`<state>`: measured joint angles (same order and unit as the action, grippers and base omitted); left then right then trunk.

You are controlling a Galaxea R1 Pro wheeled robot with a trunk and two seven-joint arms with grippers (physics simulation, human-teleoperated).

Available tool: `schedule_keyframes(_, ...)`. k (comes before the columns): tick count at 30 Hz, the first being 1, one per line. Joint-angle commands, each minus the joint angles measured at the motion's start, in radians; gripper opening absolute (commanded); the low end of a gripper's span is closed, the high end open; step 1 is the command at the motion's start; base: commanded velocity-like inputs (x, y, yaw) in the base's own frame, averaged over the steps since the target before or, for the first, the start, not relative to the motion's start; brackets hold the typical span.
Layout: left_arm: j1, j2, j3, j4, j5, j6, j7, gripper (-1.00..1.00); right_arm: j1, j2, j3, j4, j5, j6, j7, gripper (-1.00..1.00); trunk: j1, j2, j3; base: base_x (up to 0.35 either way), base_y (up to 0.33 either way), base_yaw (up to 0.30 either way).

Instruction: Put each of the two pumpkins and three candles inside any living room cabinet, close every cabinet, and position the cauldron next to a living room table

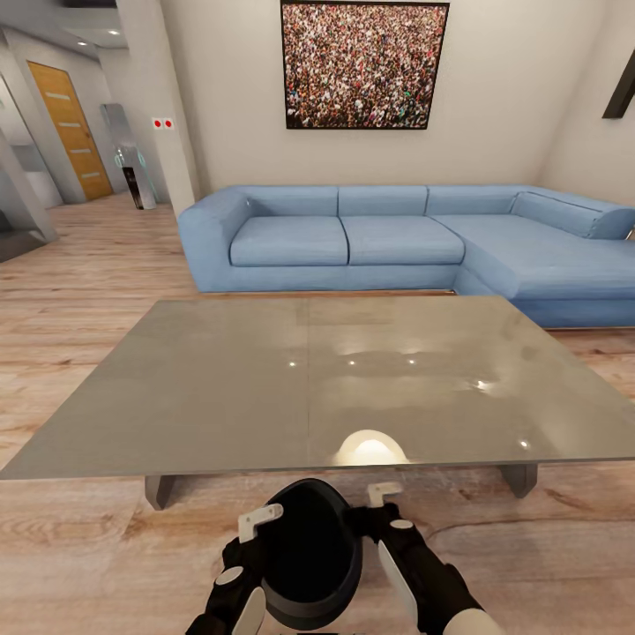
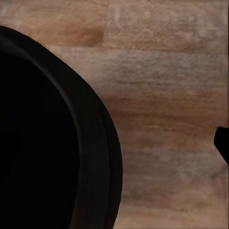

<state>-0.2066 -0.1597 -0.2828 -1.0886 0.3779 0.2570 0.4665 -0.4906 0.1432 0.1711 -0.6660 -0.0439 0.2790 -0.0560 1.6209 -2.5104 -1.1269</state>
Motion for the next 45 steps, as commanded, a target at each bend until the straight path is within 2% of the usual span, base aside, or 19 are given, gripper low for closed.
schedule_keyframes(1, 0.000, 0.001, -0.002, -0.010, 0.007, -0.006, 0.008, 1.00, 0.000, 0.000, 0.004, 0.003, -0.005, -0.058, -0.016, 1.00, 0.000, 0.000, -0.001, 0.000, 0.000, 0.000)
schedule_keyframes(3, 0.000, 0.001, -0.002, -0.017, 0.007, -0.027, 0.008, 1.00, 0.001, 0.000, 0.004, 0.018, -0.005, -0.123, -0.022, 1.00, 0.000, 0.000, -0.001, 0.000, 0.000, 0.000)
schedule_keyframes(9, 0.000, 0.008, -0.002, -0.037, 0.007, -0.064, 0.008, 1.00, 0.001, 0.001, 0.004, 0.033, -0.005, -0.167, -0.026, 1.00, 0.000, 0.000, -0.001, 0.000, 0.000, 0.000)
schedule_keyframes(21, 0.000, 0.026, -0.003, -0.075, 0.007, -0.073, 0.008, 1.00, 0.001, 0.001, 0.005, 0.038, -0.005, -0.175, -0.027, 1.00, 0.000, 0.000, -0.001, 0.000, 0.000, 0.000)
schedule_keyframes(45, 0.000, 0.031, -0.001, -0.073, 0.006, -0.074, 0.008, 1.00, 0.001, -0.002, 0.004, 0.045, -0.005, -0.173, -0.024, 1.00, 0.000, 0.000, 0.000, -0.063, 0.000, -0.002)
